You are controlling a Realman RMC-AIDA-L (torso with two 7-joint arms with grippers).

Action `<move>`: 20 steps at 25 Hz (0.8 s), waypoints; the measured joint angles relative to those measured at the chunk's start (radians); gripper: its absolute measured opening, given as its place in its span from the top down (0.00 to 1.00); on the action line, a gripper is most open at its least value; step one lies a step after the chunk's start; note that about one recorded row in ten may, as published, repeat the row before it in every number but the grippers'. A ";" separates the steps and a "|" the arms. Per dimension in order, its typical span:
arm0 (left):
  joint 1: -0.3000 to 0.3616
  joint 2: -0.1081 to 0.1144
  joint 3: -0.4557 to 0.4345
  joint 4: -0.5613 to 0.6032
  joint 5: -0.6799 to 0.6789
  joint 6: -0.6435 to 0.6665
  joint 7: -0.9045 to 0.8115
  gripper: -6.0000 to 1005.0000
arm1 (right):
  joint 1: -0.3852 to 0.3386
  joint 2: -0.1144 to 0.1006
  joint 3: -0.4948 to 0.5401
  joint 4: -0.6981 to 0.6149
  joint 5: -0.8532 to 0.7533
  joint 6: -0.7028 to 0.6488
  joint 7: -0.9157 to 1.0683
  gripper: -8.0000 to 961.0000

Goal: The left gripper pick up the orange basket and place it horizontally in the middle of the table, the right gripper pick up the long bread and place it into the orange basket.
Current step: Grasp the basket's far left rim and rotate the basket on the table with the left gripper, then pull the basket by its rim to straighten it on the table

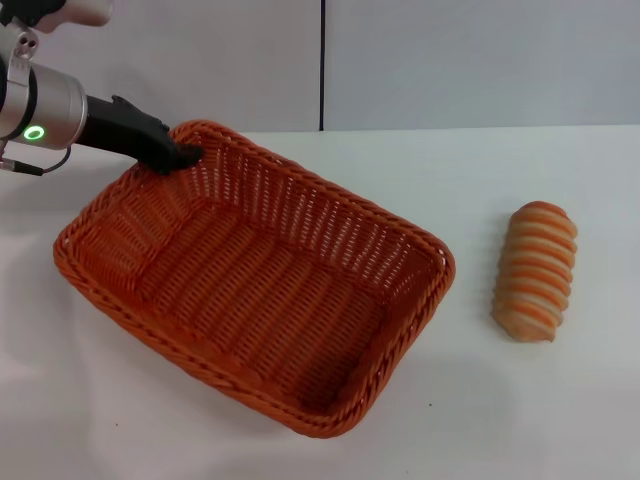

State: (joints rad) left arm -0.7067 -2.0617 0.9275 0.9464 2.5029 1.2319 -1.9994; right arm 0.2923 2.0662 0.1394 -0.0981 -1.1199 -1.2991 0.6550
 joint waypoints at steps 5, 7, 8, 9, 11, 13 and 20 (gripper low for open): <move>0.014 0.003 -0.002 0.021 -0.031 0.006 -0.070 0.77 | 0.001 0.001 0.002 0.000 0.000 0.008 0.000 0.42; 0.032 0.001 0.000 0.057 -0.056 0.006 -0.092 0.77 | 0.002 0.001 0.003 0.000 0.000 0.012 0.000 0.42; 0.039 0.000 0.001 0.069 -0.070 0.006 -0.095 0.77 | 0.004 0.002 0.003 0.000 0.000 0.017 0.000 0.43; 0.050 0.000 0.001 0.082 -0.104 0.008 -0.105 0.77 | 0.004 0.002 0.003 0.000 0.000 0.017 0.000 0.43; 0.063 0.003 -0.003 0.093 -0.157 0.010 -0.137 0.77 | 0.007 0.001 0.004 0.000 0.000 0.023 0.000 0.43; 0.068 0.006 -0.006 0.096 -0.176 0.012 -0.159 0.78 | 0.010 0.001 0.004 0.000 0.000 0.026 0.000 0.43; 0.079 0.009 -0.021 0.131 -0.207 0.030 -0.264 0.82 | 0.022 -0.008 0.003 0.000 0.000 0.048 0.000 0.43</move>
State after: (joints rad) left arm -0.6277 -2.0523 0.9070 1.0774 2.2954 1.2621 -2.2639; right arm 0.3146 2.0583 0.1421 -0.0981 -1.1197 -1.2509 0.6550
